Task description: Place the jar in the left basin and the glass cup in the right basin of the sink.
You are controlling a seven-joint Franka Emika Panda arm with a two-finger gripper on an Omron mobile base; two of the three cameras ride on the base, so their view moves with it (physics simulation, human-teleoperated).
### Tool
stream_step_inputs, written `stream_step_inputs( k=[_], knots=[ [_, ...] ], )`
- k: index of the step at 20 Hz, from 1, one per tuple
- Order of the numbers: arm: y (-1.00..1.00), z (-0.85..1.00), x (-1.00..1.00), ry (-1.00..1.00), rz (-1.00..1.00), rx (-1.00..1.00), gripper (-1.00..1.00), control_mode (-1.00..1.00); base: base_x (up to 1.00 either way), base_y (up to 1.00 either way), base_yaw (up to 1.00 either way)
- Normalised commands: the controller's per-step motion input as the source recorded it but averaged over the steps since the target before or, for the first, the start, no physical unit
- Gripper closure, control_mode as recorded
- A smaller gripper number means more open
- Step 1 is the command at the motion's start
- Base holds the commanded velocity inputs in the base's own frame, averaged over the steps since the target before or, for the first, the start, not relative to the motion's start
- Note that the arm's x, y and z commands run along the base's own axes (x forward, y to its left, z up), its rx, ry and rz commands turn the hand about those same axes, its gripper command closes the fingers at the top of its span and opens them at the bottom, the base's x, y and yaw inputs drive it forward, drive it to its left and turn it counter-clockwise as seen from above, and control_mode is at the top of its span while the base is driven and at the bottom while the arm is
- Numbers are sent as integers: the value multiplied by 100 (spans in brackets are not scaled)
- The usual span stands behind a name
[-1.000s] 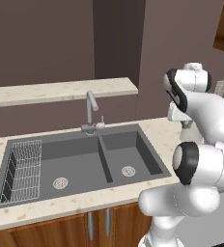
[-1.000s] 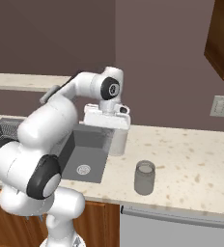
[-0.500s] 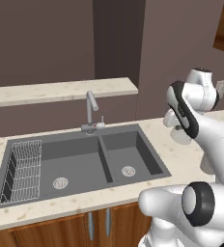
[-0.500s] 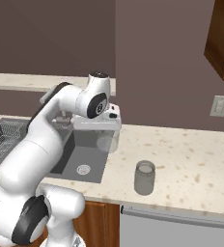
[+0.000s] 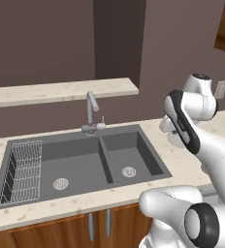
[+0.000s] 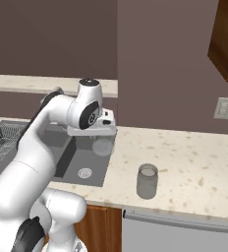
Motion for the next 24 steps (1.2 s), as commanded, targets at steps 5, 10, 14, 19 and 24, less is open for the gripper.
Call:
stream_step_inputs(
  k=[5, 10, 14, 19, 24],
  knots=[
    [6, 15, -12, 4, 0, 0, 100, -100, 0, 0, 0],
    [3, 13, -18, 7, 0, 0, 100, -100, 0, 0, 0],
    [7, 8, -13, 5, 0, 3, 100, -100, 0, 0, 0],
    [10, 3, -13, 0, 0, 4, 100, -100, 0, 0, 0],
    [25, 0, -1, 0, 0, 0, 100, -100, 0, 0, 0]
  ],
)
